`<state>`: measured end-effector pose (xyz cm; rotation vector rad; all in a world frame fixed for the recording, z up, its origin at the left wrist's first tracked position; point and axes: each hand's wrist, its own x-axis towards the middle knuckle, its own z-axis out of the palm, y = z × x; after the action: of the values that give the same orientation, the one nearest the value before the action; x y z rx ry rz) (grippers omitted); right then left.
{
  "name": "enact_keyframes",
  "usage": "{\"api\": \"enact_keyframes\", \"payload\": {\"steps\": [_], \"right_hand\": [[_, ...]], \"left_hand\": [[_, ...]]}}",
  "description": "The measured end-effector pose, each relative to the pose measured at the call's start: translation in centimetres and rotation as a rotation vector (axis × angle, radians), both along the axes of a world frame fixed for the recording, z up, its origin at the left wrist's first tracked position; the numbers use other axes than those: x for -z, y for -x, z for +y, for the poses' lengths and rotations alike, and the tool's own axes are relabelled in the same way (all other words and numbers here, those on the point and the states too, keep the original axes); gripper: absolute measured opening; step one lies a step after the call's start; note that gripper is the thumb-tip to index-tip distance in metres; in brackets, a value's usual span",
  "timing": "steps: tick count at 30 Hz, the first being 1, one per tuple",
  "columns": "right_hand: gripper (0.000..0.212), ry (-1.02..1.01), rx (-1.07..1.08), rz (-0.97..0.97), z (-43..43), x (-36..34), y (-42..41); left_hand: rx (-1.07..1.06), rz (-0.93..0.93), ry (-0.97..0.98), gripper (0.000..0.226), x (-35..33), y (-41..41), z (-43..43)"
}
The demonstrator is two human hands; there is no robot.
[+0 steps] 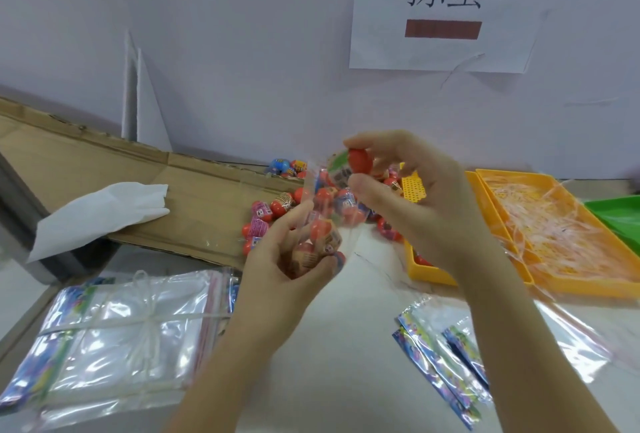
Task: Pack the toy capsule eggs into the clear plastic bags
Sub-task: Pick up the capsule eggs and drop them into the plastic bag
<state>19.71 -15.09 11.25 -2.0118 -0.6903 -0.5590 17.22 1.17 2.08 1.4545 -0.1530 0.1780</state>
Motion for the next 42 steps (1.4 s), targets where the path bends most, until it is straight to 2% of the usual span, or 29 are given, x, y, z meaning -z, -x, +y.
{"api": "enact_keyframes", "payload": {"steps": [7, 10, 15, 20, 25, 31, 35, 39, 42], "right_hand": [[0.029, 0.344, 0.267, -0.163, 0.3, 0.3, 0.1], [0.021, 0.312, 0.244, -0.173, 0.7, 0.5, 0.3], [0.018, 0.359, 0.218, -0.165, 1.3, 0.8, 0.4], [0.021, 0.425, 0.165, -0.099, 1.3, 0.8, 0.2], [0.021, 0.423, 0.144, -0.065, 1.4, 1.1, 0.1], [0.026, 0.437, 0.174, -0.071, 2.0, 2.0, -0.3], [0.02, 0.368, 0.087, 0.087, 1.9, 2.4, -0.6], [0.022, 0.391, 0.067, 0.105, 1.8, 2.5, -0.7], [0.017, 0.417, 0.031, 0.137, 1.5, 2.4, -0.4]], "left_hand": [[0.124, -0.053, 0.033, 0.056, -0.5, 0.3, -0.3], [0.144, -0.065, -0.023, 0.052, -0.2, 0.3, -0.1], [0.127, -0.048, -0.029, 0.026, -0.4, 0.2, -0.1], [0.076, -0.023, -0.056, 0.026, -0.1, 0.1, 0.1], [0.081, -0.01, -0.051, 0.016, 0.0, -0.1, 0.1], [-0.035, 0.016, -0.084, 0.032, -0.2, 0.2, 0.3], [-0.111, 0.118, -0.025, 0.047, 0.0, 0.2, 0.6], [-0.114, 0.171, -0.001, 0.037, 0.0, 0.3, 0.8], [-0.052, 0.133, -0.017, 0.035, -0.3, 0.1, 0.6]]}}
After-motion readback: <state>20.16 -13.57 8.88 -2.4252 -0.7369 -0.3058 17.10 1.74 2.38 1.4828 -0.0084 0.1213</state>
